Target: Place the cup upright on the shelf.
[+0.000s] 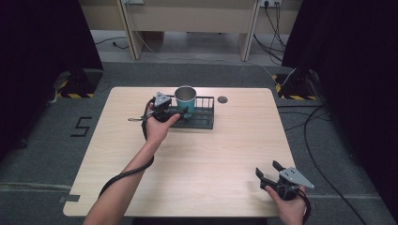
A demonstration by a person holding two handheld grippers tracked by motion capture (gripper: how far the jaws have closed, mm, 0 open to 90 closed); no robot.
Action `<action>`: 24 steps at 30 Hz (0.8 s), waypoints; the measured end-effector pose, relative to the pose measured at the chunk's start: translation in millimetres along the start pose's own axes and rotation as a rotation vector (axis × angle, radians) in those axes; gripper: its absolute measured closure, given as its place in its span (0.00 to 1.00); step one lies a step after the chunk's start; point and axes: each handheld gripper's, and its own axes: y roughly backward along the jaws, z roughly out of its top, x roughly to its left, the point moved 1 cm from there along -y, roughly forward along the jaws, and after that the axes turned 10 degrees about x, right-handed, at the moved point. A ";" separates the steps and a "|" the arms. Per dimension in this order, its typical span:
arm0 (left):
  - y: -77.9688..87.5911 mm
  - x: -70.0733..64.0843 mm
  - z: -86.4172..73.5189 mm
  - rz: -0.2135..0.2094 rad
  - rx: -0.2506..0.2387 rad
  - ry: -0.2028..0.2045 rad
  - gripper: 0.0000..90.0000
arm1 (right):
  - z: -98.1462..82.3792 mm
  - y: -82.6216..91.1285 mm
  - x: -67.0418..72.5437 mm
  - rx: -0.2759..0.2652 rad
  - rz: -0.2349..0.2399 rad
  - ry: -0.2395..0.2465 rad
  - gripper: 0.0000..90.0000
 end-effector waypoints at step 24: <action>45.6 6.3 -18.3 -0.003 -0.040 -0.002 0.16 | -0.2 0.5 0.3 0.002 -0.005 -0.007 0.27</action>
